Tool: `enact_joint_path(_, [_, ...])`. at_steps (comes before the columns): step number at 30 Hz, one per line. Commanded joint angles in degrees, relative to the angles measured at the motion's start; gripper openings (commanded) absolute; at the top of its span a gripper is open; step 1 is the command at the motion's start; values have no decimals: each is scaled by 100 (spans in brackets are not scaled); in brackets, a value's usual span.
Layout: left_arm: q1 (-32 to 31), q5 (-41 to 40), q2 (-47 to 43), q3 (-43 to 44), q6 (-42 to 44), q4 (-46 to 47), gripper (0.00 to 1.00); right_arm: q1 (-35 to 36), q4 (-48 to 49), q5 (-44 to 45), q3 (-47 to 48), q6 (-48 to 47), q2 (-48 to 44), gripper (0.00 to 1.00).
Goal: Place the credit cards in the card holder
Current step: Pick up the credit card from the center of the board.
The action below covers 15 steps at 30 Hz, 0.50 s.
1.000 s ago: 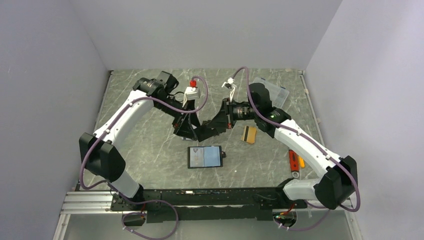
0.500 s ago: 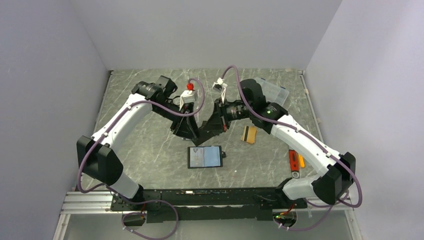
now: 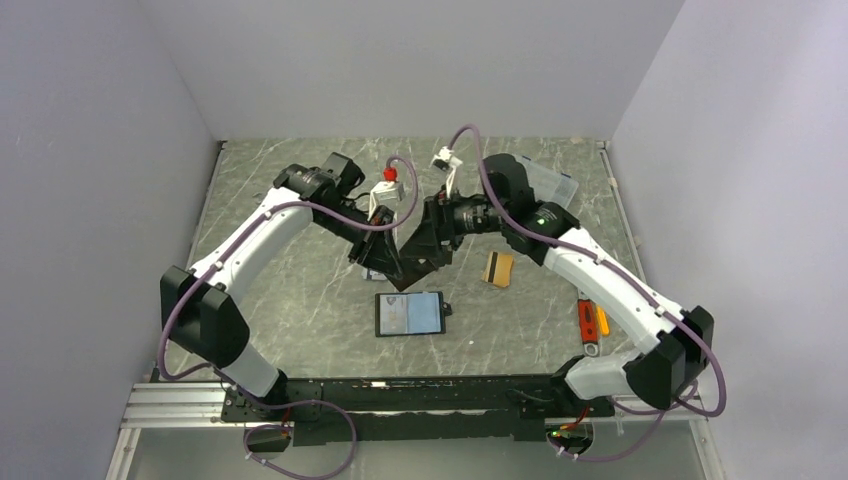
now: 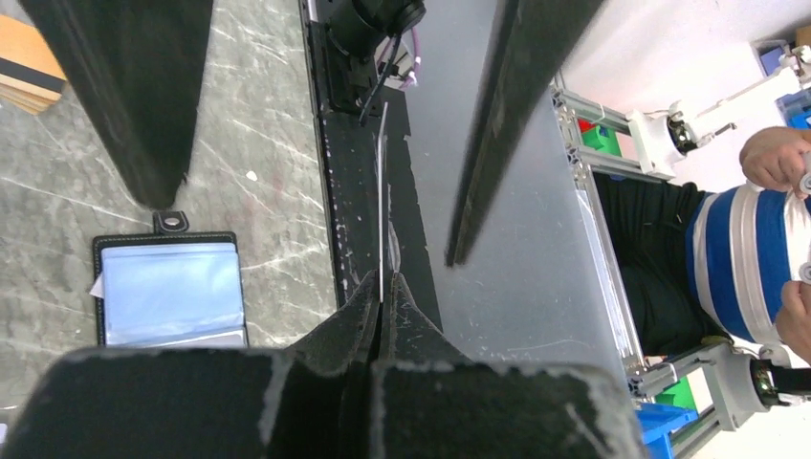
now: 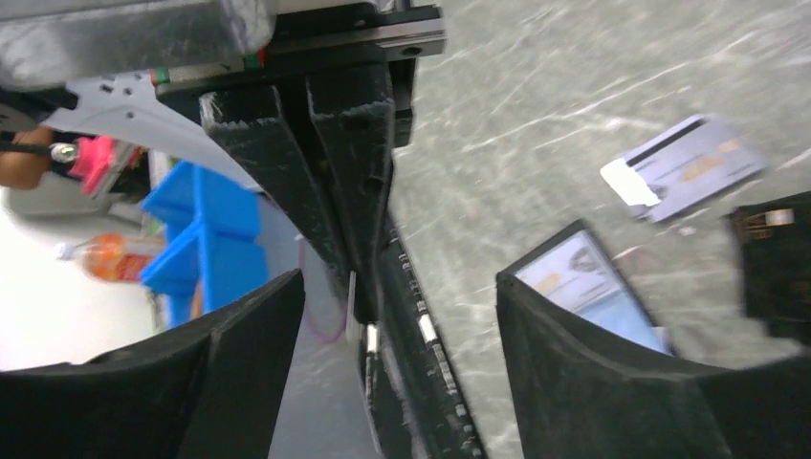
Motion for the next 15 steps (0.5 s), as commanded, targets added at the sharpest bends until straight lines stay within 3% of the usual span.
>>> enact_joint_path(1, [9,222,-366,281,-798,818,0,-386,716,429,-263,355,-648,87])
enact_joint_path(2, [8,208,-416,301,-1047,981,0,-510,872,408,-407,503,-742,97])
enact_joint_path(3, [11,183,-497,308,-1270,1186,0,-643,1063,398,-565,689,-857,99])
enact_joint_path(9, [193,40,-850,98,-2560,2465,0,-1035,1401,918,-1137,1118,-1404,100])
enact_joint_path(15, [300,72,-1218,-220,-3630,3727,0,-1048,2371,366,-1677,1480,-1743,100])
